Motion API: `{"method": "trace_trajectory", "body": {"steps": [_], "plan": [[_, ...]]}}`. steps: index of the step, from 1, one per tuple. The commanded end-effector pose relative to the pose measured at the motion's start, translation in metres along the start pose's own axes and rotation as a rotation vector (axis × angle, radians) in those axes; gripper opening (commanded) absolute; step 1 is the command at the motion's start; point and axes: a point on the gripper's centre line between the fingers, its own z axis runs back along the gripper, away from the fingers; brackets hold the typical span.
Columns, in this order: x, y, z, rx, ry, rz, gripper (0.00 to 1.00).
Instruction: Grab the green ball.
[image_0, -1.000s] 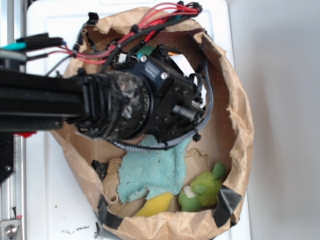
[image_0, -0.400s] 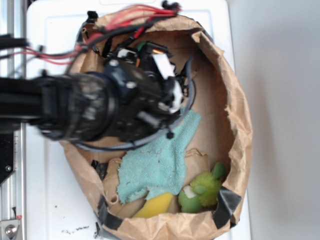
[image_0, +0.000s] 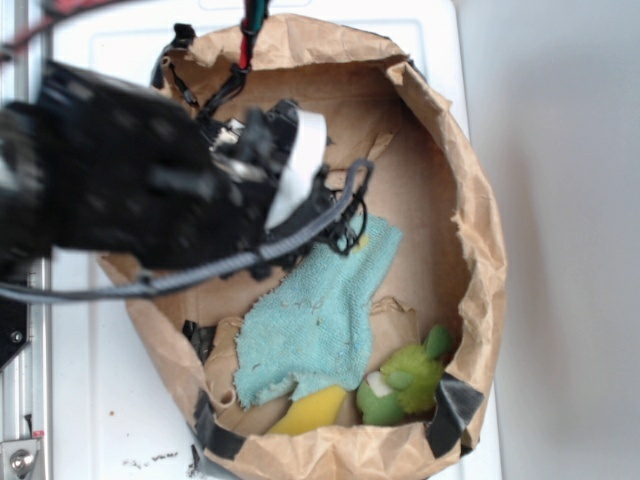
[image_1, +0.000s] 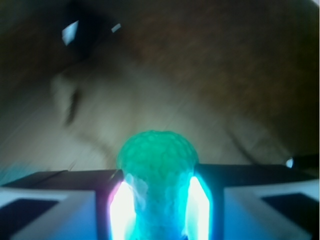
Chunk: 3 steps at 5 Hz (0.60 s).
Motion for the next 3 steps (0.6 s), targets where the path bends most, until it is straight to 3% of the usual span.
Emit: {"method": "trace_trajectory", "body": {"steps": [1, 2, 3], "plan": [[0.034, -0.023, 0.045, -0.152, 0.076, -0.194, 0.0], [0.03, -0.036, 0.055, -0.128, 0.182, -0.304, 0.0], [0.025, -0.037, 0.068, -0.061, 0.233, -0.358, 0.0]]}}
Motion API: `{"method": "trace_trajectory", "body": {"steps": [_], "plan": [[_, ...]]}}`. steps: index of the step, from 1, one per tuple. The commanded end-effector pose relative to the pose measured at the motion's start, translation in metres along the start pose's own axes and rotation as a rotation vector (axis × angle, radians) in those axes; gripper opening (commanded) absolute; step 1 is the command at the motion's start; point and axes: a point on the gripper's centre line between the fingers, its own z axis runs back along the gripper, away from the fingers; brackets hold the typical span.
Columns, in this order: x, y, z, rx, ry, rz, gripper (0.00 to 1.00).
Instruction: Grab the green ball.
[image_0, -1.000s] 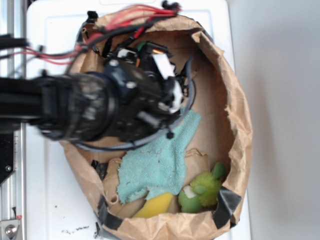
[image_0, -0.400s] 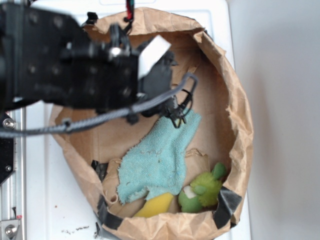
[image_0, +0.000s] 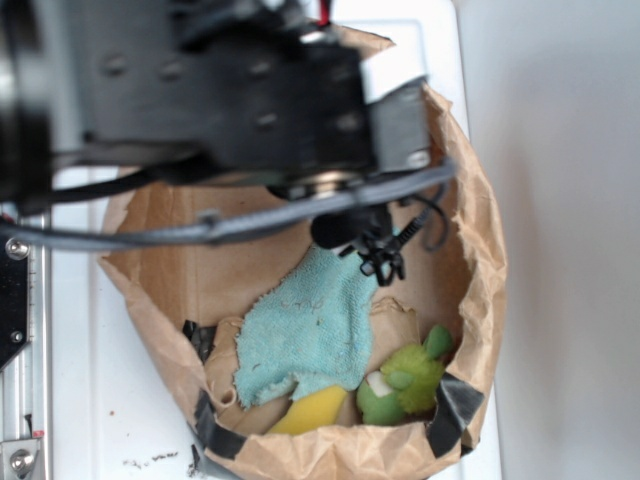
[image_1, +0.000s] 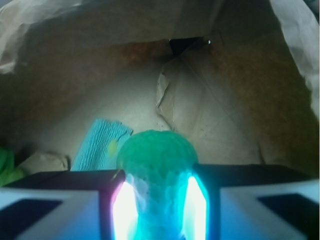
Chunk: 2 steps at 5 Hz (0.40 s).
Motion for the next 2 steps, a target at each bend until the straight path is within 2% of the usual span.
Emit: {"method": "trace_trajectory", "body": {"steps": [1, 2], "plan": [[0.0098, 0.0103, 0.0401, 0.028, 0.014, -0.041, 0.0], [0.0049, 0.0094, 0.0425, 0.016, -0.026, -0.053, 0.0]]}}
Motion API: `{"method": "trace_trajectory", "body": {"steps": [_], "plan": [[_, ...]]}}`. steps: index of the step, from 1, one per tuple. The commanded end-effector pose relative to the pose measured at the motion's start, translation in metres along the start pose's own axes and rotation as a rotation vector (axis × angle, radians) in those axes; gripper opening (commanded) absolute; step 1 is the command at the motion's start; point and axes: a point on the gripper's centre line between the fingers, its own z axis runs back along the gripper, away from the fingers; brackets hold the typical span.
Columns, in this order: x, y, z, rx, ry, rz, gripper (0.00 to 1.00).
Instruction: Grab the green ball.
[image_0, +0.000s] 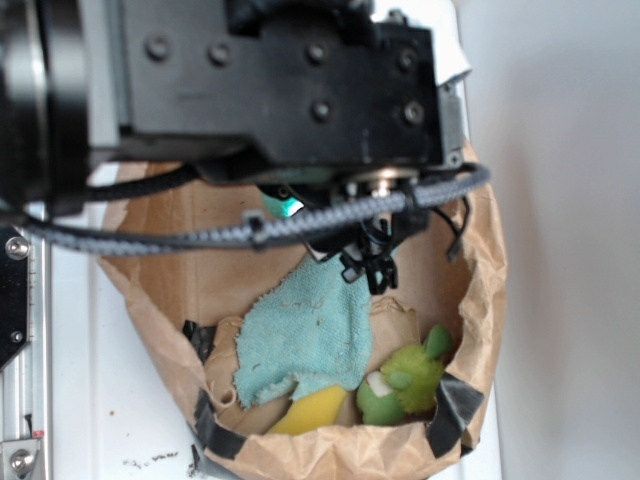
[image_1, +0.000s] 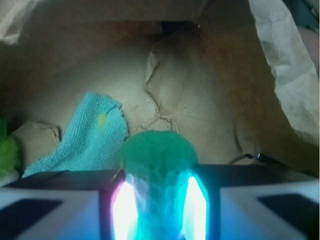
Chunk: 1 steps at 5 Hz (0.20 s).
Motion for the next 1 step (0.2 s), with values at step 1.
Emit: {"method": "trace_trajectory", "body": {"steps": [1], "plan": [[0.0126, 0.0109, 0.0302, -0.046, -0.115, -0.004, 1.0]]}}
